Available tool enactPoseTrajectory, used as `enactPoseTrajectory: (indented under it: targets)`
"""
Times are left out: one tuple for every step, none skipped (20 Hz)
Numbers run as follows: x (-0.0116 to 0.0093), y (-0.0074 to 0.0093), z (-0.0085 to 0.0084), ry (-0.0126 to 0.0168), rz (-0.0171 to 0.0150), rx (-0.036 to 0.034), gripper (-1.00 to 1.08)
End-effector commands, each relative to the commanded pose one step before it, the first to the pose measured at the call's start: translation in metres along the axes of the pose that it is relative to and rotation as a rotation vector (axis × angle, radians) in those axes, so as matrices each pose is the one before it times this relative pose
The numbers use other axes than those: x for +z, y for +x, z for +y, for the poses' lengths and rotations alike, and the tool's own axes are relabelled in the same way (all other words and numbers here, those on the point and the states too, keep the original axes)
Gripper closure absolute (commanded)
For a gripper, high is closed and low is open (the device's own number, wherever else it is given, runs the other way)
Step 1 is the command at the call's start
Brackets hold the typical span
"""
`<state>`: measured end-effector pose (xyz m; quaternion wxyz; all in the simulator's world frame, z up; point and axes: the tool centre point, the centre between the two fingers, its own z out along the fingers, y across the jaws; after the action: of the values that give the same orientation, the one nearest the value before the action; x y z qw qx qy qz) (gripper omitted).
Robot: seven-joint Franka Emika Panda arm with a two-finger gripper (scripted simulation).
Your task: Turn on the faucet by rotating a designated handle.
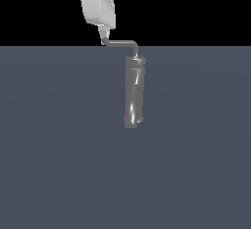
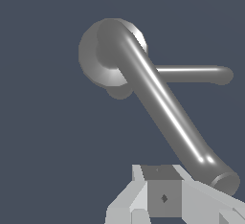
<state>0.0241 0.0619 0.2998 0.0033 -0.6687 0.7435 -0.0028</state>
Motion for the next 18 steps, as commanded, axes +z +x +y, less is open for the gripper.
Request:
enactPoseTrajectory:
  targets:
    - [-0.00001,0.00753,0.00673,-0.00355,0.00184,0.00406,1.08]
    - [-0.00013,0.00212,0.00273,0.0,0.0,0.0,1.08]
    - [0.00009,0.002,0.00265,-0.0004,-0.00008,-0.00026,1.08]
    - [-0.00013,0.00214,0.00276,0.0,0.0,0.0,1.08]
    - [0.00009,0.00203,0.00268,-0.0004,-0.00007,-0.00026,1.08]
    - [0.00009,0.00204,0.0027,-0.00041,-0.00007,-0.00026,1.08]
    - [-0.00013,0.00218,0.0028,0.0,0.0,0.0,1.08]
    - [0.00009,0.00206,0.00272,-0.00041,-0.00007,-0.00026,1.08]
    - [-0.00013,0.0022,0.00283,0.0,0.0,0.0,1.08]
    - [0.00008,0.00209,0.00275,-0.00041,-0.00007,-0.00026,1.08]
    - [0.00008,0.0021,0.00276,-0.00041,-0.00006,-0.00026,1.08]
    - [-0.00013,0.00223,0.00287,0.0,0.0,0.0,1.08]
    - [0.00008,0.00212,0.00279,-0.00041,-0.00006,-0.00026,1.08]
    - [-0.00014,0.00225,0.0029,0.0,0.0,0.0,1.08]
    - [0.00008,0.00215,0.00281,-0.00041,-0.00006,-0.00025,1.08]
    - [0.00007,0.00216,0.00282,-0.00042,-0.00005,-0.00025,1.08]
    - [-0.00014,0.00229,0.00293,0.0,0.0,0.0,1.08]
    - [0.00007,0.00218,0.00284,-0.00042,-0.00004,-0.00024,1.08]
